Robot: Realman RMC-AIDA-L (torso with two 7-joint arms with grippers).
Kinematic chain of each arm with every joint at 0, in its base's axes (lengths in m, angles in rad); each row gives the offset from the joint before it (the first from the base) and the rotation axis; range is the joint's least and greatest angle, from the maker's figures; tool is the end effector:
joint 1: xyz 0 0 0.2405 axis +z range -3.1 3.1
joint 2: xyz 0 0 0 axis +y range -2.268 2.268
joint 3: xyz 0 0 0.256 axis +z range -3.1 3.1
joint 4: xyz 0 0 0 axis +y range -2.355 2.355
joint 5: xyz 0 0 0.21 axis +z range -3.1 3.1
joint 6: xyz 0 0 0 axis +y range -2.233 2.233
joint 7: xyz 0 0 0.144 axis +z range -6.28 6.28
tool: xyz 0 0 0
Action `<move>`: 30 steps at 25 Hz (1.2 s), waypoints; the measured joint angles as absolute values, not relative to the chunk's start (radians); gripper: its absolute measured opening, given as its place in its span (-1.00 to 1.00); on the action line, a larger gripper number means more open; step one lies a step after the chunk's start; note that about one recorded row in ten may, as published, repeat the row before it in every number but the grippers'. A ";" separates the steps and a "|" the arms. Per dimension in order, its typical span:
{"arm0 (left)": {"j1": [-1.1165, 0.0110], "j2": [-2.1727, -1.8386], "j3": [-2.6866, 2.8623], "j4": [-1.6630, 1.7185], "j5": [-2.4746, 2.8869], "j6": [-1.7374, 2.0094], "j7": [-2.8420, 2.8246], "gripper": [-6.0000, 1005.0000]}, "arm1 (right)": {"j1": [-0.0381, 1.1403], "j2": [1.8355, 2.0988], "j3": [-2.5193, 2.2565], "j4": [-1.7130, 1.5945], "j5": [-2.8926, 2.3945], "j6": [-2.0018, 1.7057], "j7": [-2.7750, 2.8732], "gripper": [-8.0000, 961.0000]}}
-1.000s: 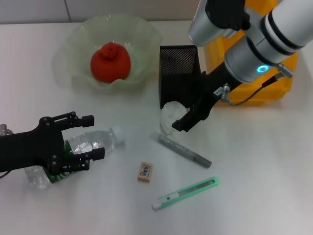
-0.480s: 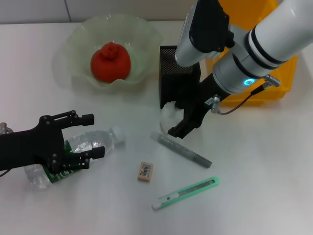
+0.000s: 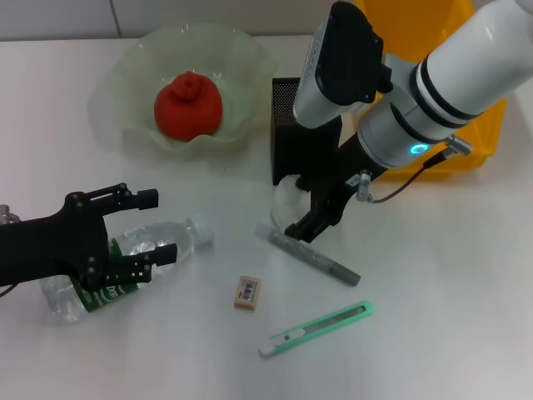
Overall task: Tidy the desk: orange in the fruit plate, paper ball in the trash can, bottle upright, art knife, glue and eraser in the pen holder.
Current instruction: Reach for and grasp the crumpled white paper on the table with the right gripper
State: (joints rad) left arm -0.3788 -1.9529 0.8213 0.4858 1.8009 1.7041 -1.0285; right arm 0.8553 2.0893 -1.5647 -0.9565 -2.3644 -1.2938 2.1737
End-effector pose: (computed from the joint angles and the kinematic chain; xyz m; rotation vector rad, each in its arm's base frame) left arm -0.3070 0.2716 0.0202 -2.7520 -0.3743 -0.8041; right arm 0.1311 0.3757 -0.0812 -2.9496 0.2962 -0.4633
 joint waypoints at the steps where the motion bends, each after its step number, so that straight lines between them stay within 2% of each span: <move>1: -0.379 -1.953 0.821 0.486 1.801 1.704 -1.028 0.62 | 0.855 2.089 -1.565 -0.959 -2.356 -1.305 2.174 0.67; 7: -0.380 -1.952 0.820 0.486 1.800 1.704 -1.029 0.62 | 0.843 2.085 -1.554 -1.017 -2.295 -1.407 2.171 0.66; 12: -0.380 -1.952 0.821 0.487 1.800 1.704 -1.029 0.61 | 0.807 2.086 -1.554 -1.059 -2.340 -1.356 2.178 0.65; 30: -0.384 -1.953 0.814 0.489 1.799 1.706 -1.035 0.61 | 0.803 2.088 -1.609 -1.010 -2.378 -1.198 2.187 0.62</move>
